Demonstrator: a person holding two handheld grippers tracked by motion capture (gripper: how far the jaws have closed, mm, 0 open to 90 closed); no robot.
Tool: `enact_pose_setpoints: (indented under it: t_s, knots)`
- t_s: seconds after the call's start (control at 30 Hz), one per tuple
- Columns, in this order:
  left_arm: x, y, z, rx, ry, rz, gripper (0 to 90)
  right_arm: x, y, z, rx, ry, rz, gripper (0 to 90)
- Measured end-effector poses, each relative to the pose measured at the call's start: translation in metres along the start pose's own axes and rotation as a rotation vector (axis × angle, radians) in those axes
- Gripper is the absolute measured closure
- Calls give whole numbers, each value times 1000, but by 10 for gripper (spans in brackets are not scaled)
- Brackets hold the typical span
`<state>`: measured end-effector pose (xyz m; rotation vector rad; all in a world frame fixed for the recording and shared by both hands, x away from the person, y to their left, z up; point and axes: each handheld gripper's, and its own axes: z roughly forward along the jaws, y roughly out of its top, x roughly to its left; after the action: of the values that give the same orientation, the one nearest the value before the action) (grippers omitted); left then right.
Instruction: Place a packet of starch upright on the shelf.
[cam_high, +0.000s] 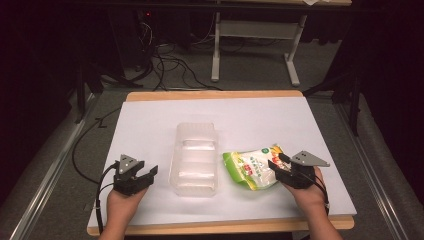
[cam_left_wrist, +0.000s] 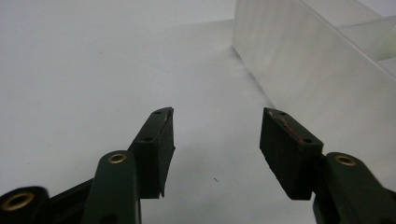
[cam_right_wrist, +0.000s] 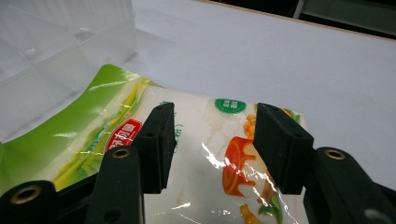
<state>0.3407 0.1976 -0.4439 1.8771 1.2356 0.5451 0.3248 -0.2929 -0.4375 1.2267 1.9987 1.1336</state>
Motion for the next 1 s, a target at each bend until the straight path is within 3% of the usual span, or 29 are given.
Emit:
enact_pose_setpoints:
  t_s: [0.6, 1.0]
  knots:
    - [-2, -1, 3, 24, -16, 16, 435, 8, 2, -2, -17, 62, 1, 475]
    - [-2, -1, 4, 37, -23, 14, 435, 32, 7, -6, -38, 148, -32, 446]
